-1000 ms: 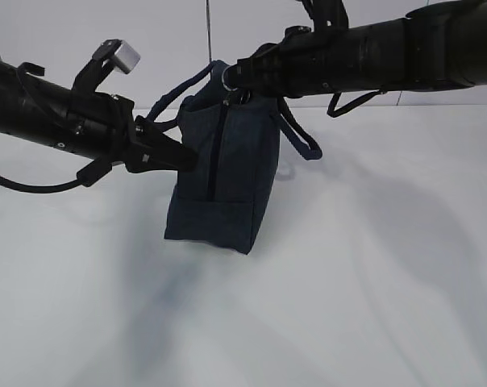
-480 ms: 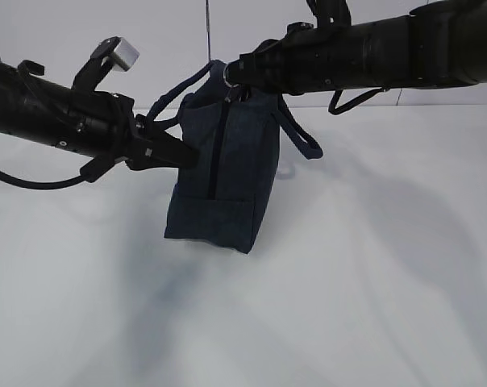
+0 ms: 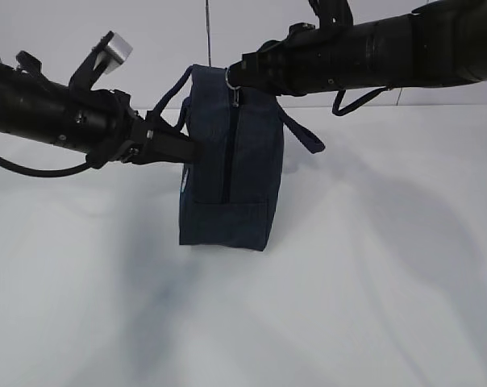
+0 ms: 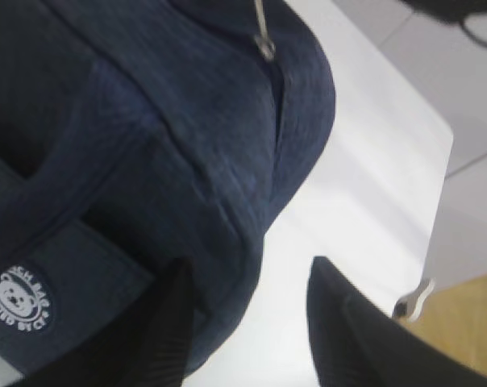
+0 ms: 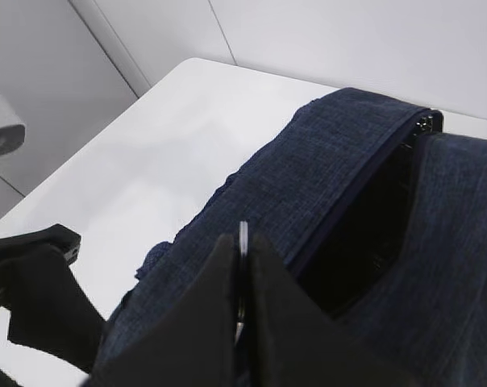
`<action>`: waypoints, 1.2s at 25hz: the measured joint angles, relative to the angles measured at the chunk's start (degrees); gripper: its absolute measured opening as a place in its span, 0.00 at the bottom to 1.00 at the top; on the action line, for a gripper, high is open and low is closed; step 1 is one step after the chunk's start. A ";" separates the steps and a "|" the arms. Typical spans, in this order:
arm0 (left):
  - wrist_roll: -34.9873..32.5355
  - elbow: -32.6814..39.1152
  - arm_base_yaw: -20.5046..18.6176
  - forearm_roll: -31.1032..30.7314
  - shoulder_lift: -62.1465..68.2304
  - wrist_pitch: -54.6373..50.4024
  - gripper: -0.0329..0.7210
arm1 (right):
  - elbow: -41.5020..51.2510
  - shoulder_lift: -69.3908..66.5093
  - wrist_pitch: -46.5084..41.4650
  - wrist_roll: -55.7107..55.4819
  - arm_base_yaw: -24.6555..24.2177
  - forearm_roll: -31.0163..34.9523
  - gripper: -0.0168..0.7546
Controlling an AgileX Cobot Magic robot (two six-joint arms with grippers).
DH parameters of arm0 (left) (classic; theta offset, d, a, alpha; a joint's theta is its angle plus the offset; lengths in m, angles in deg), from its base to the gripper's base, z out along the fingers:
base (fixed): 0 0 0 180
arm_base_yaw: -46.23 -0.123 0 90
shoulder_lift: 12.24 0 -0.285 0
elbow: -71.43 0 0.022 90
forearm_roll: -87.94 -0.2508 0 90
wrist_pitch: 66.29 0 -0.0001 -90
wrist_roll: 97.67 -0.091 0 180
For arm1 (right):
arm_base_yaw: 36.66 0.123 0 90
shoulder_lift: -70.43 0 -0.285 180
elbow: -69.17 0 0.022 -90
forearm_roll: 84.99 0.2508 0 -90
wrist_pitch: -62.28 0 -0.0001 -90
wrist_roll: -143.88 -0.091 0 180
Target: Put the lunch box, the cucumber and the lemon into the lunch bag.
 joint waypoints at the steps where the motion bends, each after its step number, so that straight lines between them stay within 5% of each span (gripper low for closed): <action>1: 0.71 0.00 -0.12 0.95 0.00 0.00 0.47 | 0.00 0.00 0.00 -0.10 0.00 0.00 0.02; 14: 4.32 0.02 1.30 11.43 -0.21 8.49 0.46 | 0.00 0.00 -0.55 -0.31 0.00 -0.22 0.02; 23: 4.42 0.02 2.47 11.36 -0.22 9.36 0.07 | -0.09 0.12 -0.40 -0.31 -0.09 -0.42 0.02; 30: 4.42 0.02 2.47 9.48 -0.22 7.38 0.04 | -0.09 0.12 2.68 0.37 -0.09 -0.42 0.02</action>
